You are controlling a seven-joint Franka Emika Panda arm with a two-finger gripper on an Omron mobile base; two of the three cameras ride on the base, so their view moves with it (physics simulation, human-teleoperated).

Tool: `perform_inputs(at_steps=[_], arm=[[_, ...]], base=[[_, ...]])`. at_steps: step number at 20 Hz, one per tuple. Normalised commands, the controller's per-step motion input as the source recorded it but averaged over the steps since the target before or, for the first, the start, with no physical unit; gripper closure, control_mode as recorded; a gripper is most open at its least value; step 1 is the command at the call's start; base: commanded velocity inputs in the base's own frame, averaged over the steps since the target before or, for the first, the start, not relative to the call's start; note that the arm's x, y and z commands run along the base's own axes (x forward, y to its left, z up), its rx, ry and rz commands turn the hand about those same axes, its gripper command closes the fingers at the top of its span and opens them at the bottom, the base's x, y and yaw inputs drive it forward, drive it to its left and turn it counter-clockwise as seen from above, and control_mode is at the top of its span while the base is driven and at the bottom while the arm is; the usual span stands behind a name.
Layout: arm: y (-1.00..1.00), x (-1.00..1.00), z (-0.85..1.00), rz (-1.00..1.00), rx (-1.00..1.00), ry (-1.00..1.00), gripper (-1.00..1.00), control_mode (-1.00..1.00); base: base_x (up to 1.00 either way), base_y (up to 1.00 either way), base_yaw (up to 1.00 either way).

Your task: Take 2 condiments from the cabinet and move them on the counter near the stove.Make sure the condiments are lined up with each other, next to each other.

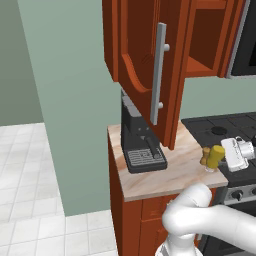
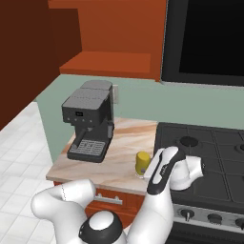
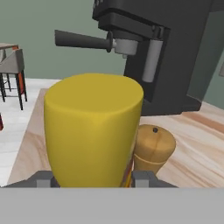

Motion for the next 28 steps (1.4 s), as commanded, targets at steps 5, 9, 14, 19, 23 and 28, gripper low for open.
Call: perform_inputs(at_steps=[5,9,14,19,23,28], arm=[[0.00,0.00,0.00,0.00,0.00,0.03,1.00,-1.00],[0.00,0.00,0.00,0.00,0.00,0.07,1.00,-1.00],[0.00,0.00,0.00,0.00,0.00,0.11,1.00,-1.00],[0.00,0.00,0.00,0.00,0.00,0.01,1.00,-1.00],[0.00,0.00,0.00,0.00,0.00,-0.02,1.00,-1.00],[0.00,-0.01,0.00,0.00,0.00,-0.11,1.00,-1.00]], base=[[0.00,0.00,0.00],[0.00,0.00,0.00],[0.00,0.00,0.00],[0.00,0.00,0.00],[0.00,0.00,0.00],[0.00,0.00,0.00]])
